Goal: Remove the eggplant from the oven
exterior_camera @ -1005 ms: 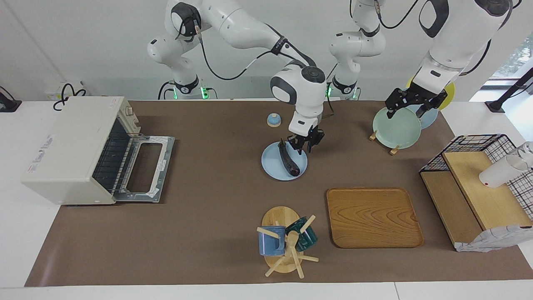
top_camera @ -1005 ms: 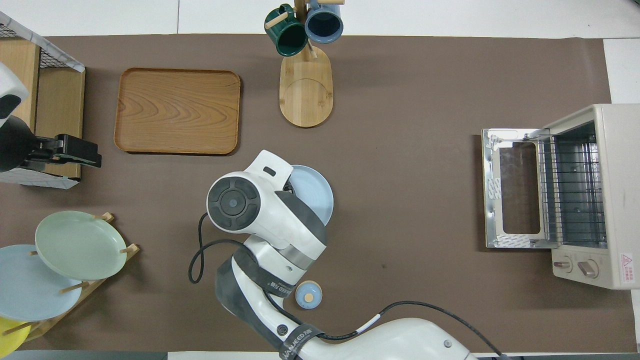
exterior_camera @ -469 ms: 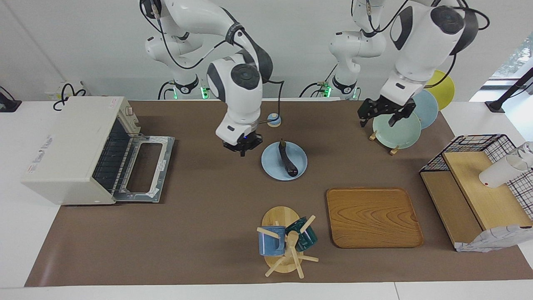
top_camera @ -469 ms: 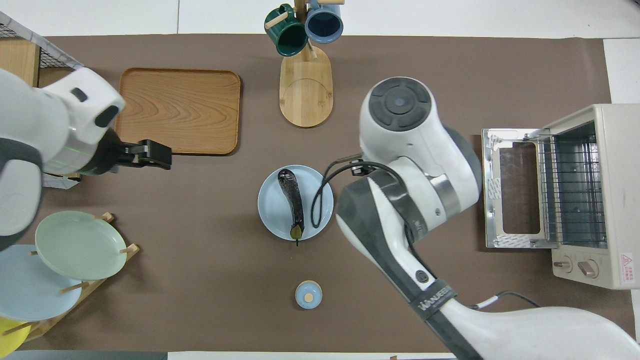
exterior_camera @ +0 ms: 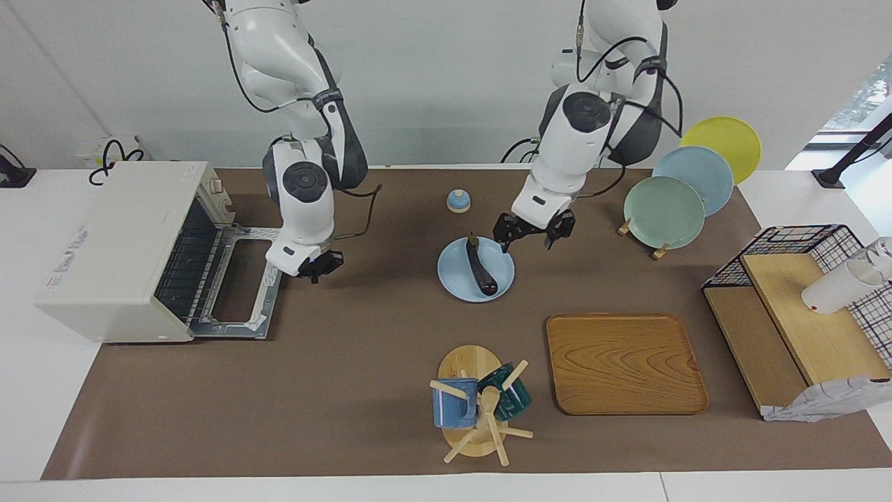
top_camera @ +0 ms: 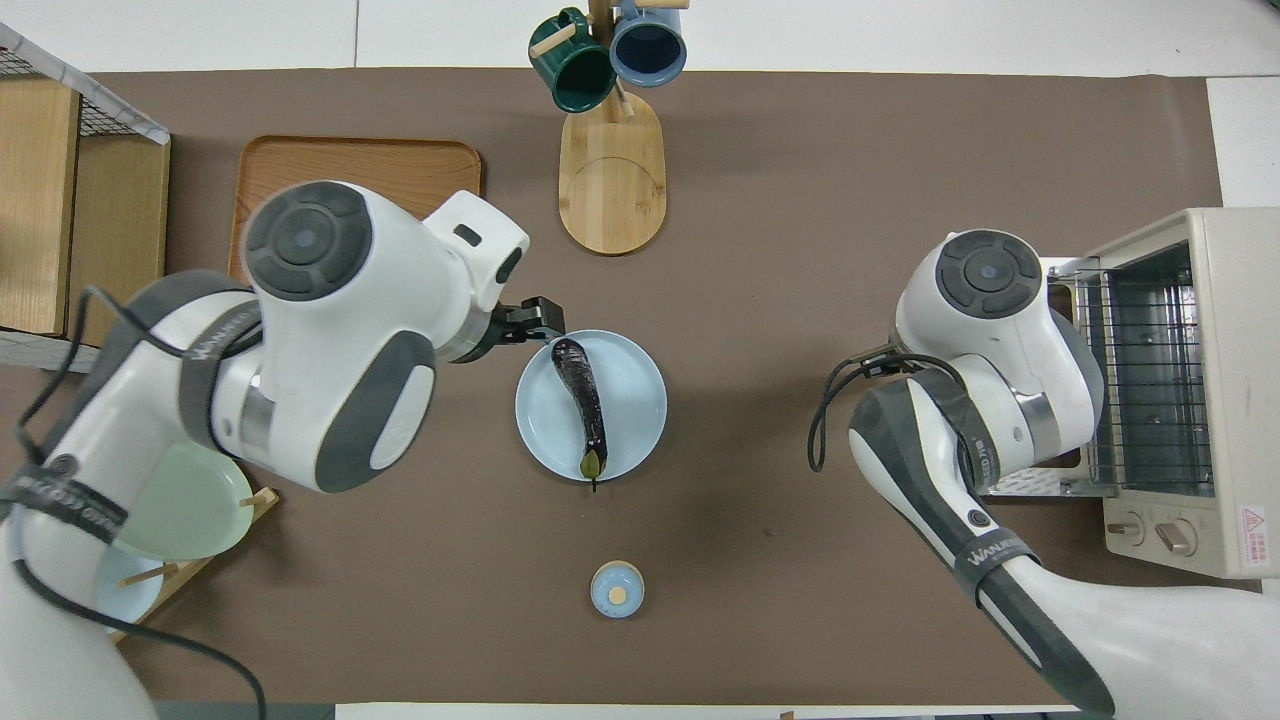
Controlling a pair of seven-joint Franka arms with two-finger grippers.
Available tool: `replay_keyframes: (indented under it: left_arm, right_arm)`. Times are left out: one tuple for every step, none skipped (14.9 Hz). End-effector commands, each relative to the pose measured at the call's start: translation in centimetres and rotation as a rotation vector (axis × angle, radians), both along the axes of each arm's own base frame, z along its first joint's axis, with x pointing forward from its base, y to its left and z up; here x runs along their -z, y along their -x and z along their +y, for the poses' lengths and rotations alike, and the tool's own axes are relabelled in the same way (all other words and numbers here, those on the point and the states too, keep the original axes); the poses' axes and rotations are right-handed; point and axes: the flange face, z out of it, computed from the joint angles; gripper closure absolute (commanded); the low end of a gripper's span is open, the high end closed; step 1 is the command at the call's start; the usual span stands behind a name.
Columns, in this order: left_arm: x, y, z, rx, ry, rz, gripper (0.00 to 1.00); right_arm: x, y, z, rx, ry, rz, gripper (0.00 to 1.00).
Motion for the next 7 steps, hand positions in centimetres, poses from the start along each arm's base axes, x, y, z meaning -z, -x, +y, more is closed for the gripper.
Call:
replay_keyframes:
  left_arm:
    - [6.0,2.8,-2.6,-0.002,0.013,-0.008,0.0]
    - [7.4,3.6,-3.3,-0.002,0.019,-0.019,0.0]
    - [9.2,4.4,-3.9,0.006,0.013,-0.013,0.0]
    - [10.1,4.5,-4.3,0.01,0.006,-0.003,0.0]
    - [11.0,4.9,-4.7,0.018,-0.002,0.007,0.0]
    - [11.8,5.4,-5.3,0.021,-0.007,0.015,0.0]
    - [11.9,5.4,-5.5,0.008,-0.003,0.011,0.0]
  right_arm:
    - [0.5,1.4,-1.4,-0.032,0.008,0.001,1.0]
    - [0.7,1.4,-1.8,-0.051,0.015,0.008,1.0]
    - [0.9,1.4,-2.4,-0.073,0.025,0.015,1.0]
    - [1.4,1.6,-3.3,-0.058,0.026,0.026,1.0]
    - [1.7,1.5,-3.9,-0.054,0.023,0.022,1.0]
    - [1.9,1.5,-4.2,-0.066,0.023,0.023,1.0]
    - [2.1,1.6,-4.2,-0.091,0.028,0.03,1.0]
